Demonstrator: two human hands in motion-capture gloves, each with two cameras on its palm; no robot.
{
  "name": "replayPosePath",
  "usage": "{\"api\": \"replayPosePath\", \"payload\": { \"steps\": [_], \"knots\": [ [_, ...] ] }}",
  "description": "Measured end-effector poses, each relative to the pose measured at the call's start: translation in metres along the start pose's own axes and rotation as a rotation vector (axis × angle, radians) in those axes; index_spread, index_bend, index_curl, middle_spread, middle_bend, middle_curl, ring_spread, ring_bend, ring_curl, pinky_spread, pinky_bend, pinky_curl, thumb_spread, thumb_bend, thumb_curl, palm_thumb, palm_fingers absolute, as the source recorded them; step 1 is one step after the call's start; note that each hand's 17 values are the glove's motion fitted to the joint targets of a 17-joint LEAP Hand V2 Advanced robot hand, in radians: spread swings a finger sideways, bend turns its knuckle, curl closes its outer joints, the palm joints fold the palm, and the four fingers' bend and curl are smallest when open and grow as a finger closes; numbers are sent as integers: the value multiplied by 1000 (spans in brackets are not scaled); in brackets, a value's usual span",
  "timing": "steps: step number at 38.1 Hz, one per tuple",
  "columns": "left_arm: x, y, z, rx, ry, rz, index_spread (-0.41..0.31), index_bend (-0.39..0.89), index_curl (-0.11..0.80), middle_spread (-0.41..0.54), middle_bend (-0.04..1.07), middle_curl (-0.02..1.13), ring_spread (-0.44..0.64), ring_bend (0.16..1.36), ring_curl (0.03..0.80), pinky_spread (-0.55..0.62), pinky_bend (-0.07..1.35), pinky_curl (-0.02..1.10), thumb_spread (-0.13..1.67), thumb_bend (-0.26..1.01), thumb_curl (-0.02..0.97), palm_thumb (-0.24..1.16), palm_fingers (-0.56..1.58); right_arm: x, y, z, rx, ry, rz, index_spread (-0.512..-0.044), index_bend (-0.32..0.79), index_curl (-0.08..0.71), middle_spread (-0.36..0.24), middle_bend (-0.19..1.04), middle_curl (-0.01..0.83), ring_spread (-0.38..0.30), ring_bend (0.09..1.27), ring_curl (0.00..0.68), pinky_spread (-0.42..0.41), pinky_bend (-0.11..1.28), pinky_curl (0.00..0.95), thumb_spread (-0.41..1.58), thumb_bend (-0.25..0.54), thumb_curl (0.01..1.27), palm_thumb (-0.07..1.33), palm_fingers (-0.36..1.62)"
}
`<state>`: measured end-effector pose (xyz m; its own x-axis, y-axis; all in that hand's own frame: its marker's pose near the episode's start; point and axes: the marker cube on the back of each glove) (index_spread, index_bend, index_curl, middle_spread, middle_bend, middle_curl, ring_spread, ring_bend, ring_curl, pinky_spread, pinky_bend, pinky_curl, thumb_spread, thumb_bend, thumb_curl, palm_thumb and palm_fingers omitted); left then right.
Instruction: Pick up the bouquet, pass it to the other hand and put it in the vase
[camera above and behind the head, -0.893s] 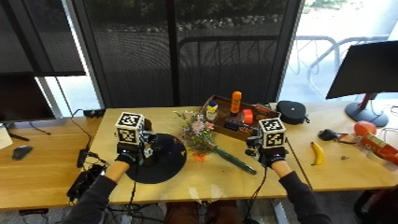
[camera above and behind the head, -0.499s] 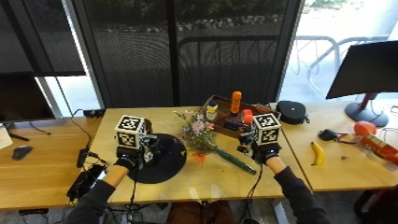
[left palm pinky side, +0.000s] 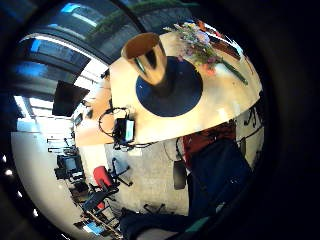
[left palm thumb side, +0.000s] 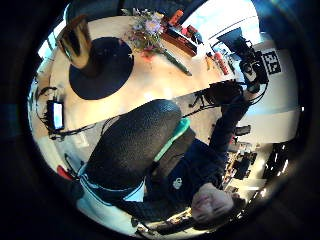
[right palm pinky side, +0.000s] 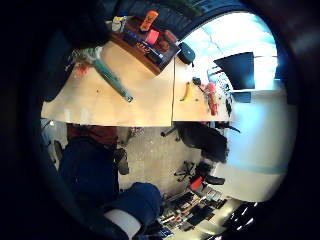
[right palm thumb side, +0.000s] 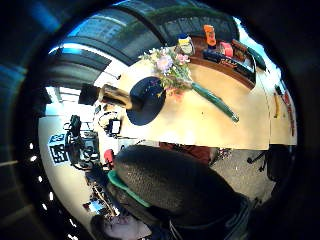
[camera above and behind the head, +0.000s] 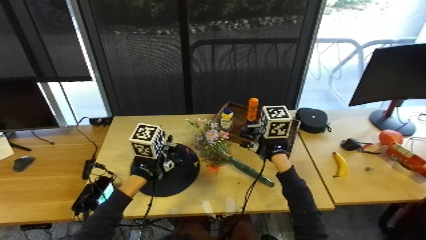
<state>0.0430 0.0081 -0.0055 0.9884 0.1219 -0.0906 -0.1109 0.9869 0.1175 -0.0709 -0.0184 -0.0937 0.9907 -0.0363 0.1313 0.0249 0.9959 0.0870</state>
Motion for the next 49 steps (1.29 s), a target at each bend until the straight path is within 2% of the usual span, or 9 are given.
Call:
{"api": "replayPosePath", "payload": {
  "steps": [6, 9, 12, 22, 27, 39, 42, 44, 49],
  "knots": [
    [-5, 0, 4, 27, 19, -17, -18, 158, 232, 301, 160, 217, 364, 601, 232, 407, 477, 286, 993, -20, 220, 4, 24, -2, -7, -15, 38, -9, 41, -361, 98, 90, -81, 369, 325, -56, 607, 285, 80, 521, 313, 1012, -15, 202, 121, 282],
    [-7, 5, 5, 17, 9, -30, -17, 156, 241, 311, 165, 220, 371, 606, 233, 407, 484, 292, 1003, -16, 229, 13, 18, -2, -13, -12, 23, -10, 56, -346, 56, 80, -87, 424, 346, -69, 639, 291, 73, 508, 310, 1006, -17, 214, 134, 354],
    [-9, 5, 6, 13, -2, -32, -16, 156, 249, 322, 160, 218, 376, 615, 237, 408, 493, 299, 1013, -14, 238, 23, 7, 2, -21, -1, -4, -37, 85, -302, -21, 52, -91, 462, 368, -79, 686, 314, 83, 546, 327, 992, -22, 226, 140, 359],
    [-7, 1, 8, 9, -1, -19, -14, 159, 271, 337, 166, 224, 388, 631, 246, 408, 506, 312, 1027, -21, 259, 35, -8, 30, -37, 23, -54, -112, 220, -229, 54, 42, -80, 501, 398, -90, 717, 338, 113, 604, 350, 1033, -3, 265, 242, 437],
    [1, -6, 14, -5, -6, 4, -14, 157, 278, 340, 170, 228, 390, 633, 248, 408, 507, 316, 1032, -22, 265, 36, -9, 45, -58, 60, -137, -165, 286, -213, 114, 84, -76, 471, 397, -94, 684, 336, 115, 579, 348, 1059, 10, 286, 323, 484],
    [24, -16, 20, -33, -5, 42, -9, 155, 290, 343, 170, 234, 392, 636, 252, 408, 507, 323, 1060, -15, 276, 63, -13, 66, -88, 164, -264, -244, 394, -188, 74, 110, -63, 390, 394, -79, 666, 342, 123, 631, 366, 1070, 1, 326, 461, 545],
    [23, -17, 24, -38, -9, 49, -8, 153, 291, 340, 176, 238, 393, 634, 252, 408, 505, 324, 1066, -18, 277, 66, -11, 64, -83, 188, -401, -249, 436, -186, 74, 113, -62, 386, 398, -85, 660, 345, 123, 628, 367, 1068, -6, 336, 489, 543],
    [19, -19, 26, -51, 1, 40, -8, 154, 292, 339, 172, 240, 393, 635, 253, 408, 505, 325, 1068, -19, 277, 67, -12, 64, -85, 201, -421, -252, 436, -185, 72, 116, -62, 384, 400, -88, 658, 347, 120, 624, 371, 1066, -13, 339, 498, 543],
    [-7, -24, 34, -72, 16, -42, -7, 154, 294, 335, 180, 249, 388, 636, 254, 408, 497, 324, 1081, -16, 279, 82, -2, 59, -81, 237, -437, -254, 413, -193, 157, 159, -91, 402, 411, -129, 648, 350, 27, 476, 333, 1053, 24, 370, 624, 582]
  ]
}}
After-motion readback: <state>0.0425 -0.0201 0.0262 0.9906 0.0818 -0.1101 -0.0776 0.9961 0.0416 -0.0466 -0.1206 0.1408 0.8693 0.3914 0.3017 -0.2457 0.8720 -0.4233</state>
